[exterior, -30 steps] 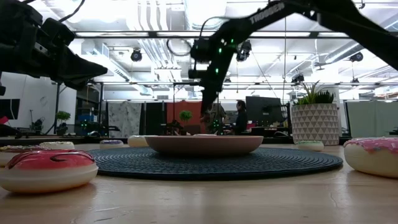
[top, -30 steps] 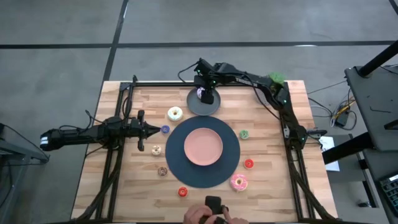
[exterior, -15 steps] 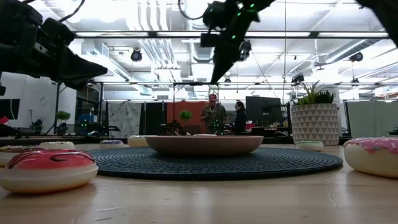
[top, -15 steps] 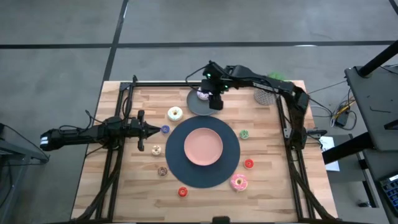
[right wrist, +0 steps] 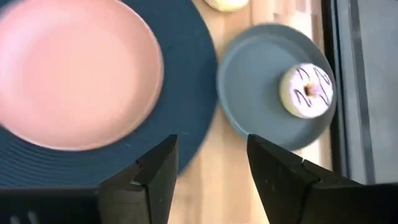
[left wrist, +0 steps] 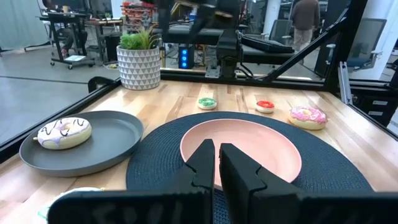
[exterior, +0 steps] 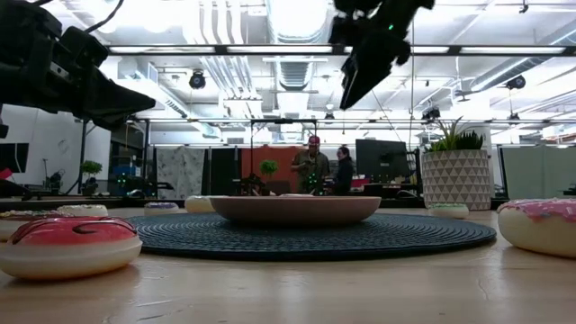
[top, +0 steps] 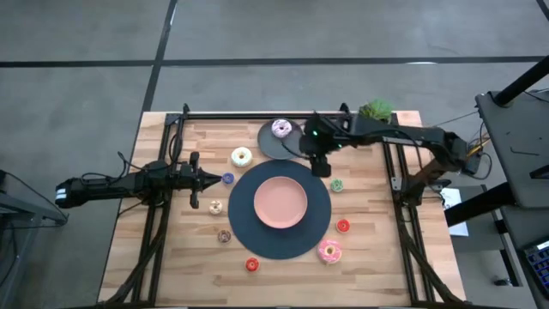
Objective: Pick & Place donuts
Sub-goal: Put the small green donut on the pink plate
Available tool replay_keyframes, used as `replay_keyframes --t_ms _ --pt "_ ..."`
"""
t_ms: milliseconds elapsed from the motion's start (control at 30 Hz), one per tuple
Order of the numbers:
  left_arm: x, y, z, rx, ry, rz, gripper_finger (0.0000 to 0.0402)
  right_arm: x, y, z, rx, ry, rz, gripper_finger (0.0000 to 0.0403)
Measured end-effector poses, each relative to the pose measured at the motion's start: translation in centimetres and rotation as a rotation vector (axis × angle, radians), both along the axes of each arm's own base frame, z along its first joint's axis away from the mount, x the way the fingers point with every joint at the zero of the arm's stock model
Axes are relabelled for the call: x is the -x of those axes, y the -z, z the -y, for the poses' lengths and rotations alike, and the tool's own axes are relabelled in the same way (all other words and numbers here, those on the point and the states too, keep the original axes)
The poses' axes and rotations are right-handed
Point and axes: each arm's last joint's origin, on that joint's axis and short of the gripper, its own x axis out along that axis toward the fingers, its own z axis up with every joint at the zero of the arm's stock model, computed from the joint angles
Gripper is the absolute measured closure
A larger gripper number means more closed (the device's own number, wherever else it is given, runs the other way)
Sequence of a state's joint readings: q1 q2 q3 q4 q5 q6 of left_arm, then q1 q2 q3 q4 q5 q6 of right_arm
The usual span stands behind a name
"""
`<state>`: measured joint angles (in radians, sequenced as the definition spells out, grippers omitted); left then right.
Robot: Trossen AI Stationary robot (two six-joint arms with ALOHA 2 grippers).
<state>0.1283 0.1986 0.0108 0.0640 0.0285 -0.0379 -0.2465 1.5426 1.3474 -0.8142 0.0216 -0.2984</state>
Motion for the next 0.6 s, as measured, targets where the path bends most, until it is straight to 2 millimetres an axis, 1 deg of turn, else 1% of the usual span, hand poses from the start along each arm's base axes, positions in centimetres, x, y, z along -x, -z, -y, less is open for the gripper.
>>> replay_keyframes --t_ms 167,300,467,600 --pt "0.0 0.0 0.0 0.000 0.000 0.000 0.0401 1.1 -0.3 -2.7 -0.055 0.018 0.046 0.0215" --pt "0.0 0.0 0.0 0.000 0.001 0.000 0.0401 1.7 -0.3 -4.3 -0.107 0.049 0.055 0.0218" --pt "0.0 0.0 0.0 0.000 0.000 0.001 0.0401 1.8 0.1 -6.0 -0.151 0.057 0.041 0.0218" --pt "0.0 0.0 0.0 0.000 0.000 0.000 0.0401 1.7 0.0 -7.6 -0.155 0.006 0.040 0.0220"
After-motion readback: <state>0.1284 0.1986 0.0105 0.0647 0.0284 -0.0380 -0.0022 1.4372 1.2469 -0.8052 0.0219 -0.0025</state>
